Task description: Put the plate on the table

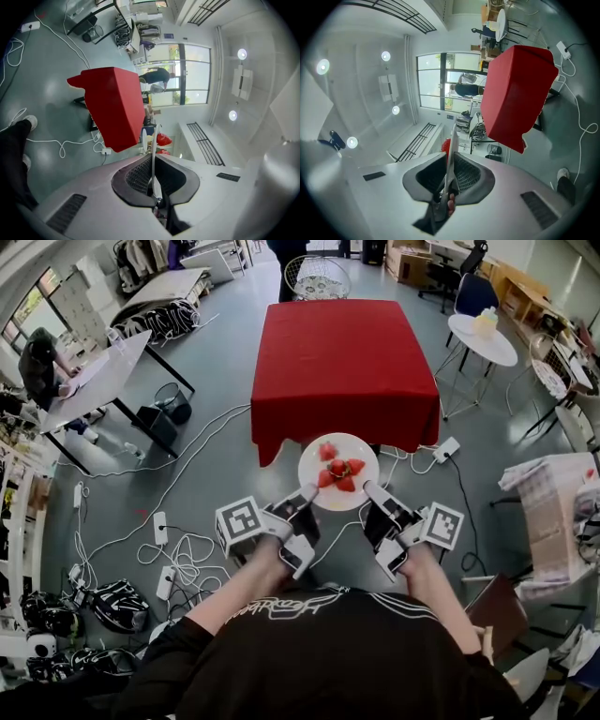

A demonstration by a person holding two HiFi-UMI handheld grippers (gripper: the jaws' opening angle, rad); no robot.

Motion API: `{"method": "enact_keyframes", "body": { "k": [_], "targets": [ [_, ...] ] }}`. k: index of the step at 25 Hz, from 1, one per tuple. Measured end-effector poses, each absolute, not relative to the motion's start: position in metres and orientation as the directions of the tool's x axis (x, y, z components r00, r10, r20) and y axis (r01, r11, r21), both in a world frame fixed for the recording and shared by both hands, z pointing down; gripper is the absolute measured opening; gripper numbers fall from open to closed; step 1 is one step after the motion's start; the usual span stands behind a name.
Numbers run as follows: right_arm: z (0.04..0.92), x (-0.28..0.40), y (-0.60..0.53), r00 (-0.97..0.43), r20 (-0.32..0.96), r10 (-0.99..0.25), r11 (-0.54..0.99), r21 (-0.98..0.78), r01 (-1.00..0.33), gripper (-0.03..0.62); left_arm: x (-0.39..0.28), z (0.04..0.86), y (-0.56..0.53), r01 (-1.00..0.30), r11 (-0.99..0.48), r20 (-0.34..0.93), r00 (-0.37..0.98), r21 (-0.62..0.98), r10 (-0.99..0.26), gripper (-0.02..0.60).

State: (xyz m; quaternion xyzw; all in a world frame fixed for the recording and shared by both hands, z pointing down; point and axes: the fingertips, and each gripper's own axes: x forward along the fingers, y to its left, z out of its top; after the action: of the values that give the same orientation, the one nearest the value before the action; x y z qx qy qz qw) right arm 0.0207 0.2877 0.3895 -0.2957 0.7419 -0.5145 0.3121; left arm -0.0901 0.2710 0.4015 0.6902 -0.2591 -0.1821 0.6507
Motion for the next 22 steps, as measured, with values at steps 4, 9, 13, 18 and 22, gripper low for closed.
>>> {"method": "enact_keyframes", "body": {
  "k": [4,9,13,18,22],
  "targets": [
    [0.393,0.025,0.286,-0.63,-0.154,-0.761,0.28,-0.954,-0.105,0.017,-0.087,0.401,0.271,-0.123,-0.022,0.085,0.796,0.992,-0.599,0.017],
    [0.393,0.025,0.285,-0.648,-0.147,-0.747,0.269,-0.959,-0.093,0.017,-0.088,0.398,0.272,-0.138,-0.022,0.096,0.785,0.99,-0.612,0.017],
    [0.395,0.017,0.273,-0.663,-0.147,-0.734,0.269,-0.959,-0.086,0.017,-0.098,0.401,0.265,-0.159,-0.009,0.117,0.765,0.987,-0.633,0.017],
    [0.395,0.017,0.248,-0.672,-0.14,-0.727,0.265,-0.96,-0.087,0.017,-0.098,0.401,0.241,-0.158,-0.007,0.116,0.755,0.987,-0.646,0.017],
    [0.386,0.02,0.214,-0.671,-0.137,-0.729,0.263,-0.96,-0.091,0.017,-0.093,0.394,0.206,-0.142,-0.008,0.103,0.759,0.99,-0.643,0.017]
  ]
}}
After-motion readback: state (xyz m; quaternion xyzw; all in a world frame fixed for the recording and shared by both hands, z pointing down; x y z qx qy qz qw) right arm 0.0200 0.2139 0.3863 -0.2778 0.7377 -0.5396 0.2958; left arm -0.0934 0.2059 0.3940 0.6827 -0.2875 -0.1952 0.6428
